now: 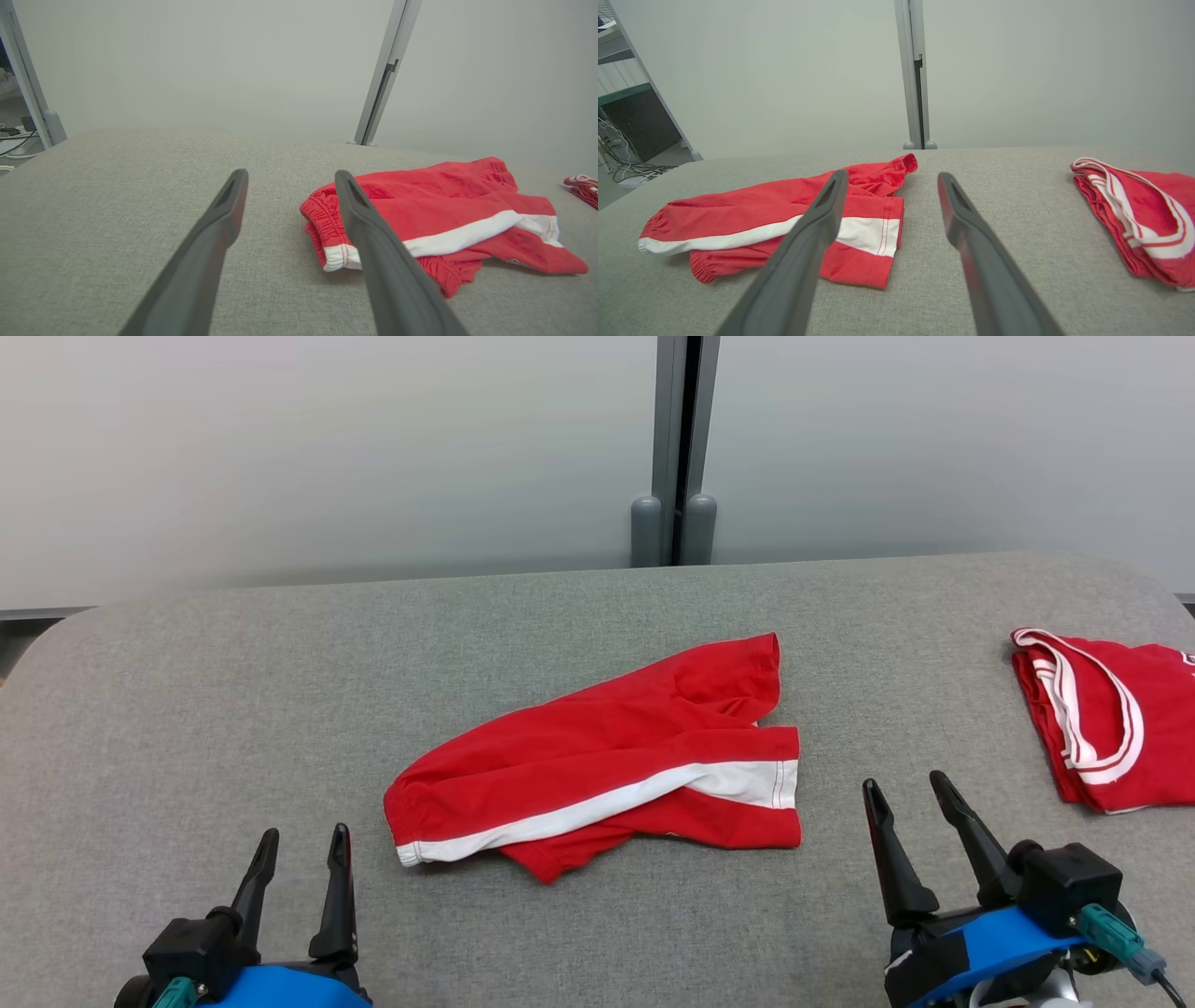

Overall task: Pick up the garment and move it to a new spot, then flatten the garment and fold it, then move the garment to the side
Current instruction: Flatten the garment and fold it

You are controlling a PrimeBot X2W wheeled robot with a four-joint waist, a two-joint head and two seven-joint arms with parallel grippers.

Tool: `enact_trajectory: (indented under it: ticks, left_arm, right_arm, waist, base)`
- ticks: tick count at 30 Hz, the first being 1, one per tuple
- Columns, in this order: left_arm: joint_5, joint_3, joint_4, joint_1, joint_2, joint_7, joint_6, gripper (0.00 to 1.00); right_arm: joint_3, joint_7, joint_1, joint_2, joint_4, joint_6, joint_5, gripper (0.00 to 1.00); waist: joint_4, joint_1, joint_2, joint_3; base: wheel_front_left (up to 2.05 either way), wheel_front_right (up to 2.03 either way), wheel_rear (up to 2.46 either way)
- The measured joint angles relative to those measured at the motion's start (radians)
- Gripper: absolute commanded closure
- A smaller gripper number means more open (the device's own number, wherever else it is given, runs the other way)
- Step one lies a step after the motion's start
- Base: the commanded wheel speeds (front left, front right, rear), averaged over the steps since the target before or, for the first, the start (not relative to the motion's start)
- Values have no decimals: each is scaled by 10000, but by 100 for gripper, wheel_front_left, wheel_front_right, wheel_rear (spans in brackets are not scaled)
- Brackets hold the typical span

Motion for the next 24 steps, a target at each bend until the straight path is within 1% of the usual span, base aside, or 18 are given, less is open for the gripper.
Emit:
enact_trajectory:
  ticks: [4, 24]
  left_arm:
    - [63, -6, 23, -72, 0, 0, -81, 0]
    - [92, -128, 224, -217, 10, 33, -84, 0]
  right_arm:
    - [6, 2, 18, -2, 6, 0, 50, 0]
    - [86, -88, 12, -2, 67, 0, 159, 0]
  waist:
    - [-8, 0, 0, -37]
    - [-14, 0, 0, 140]
  base:
    - [0, 0, 0]
    - [0, 0, 0]
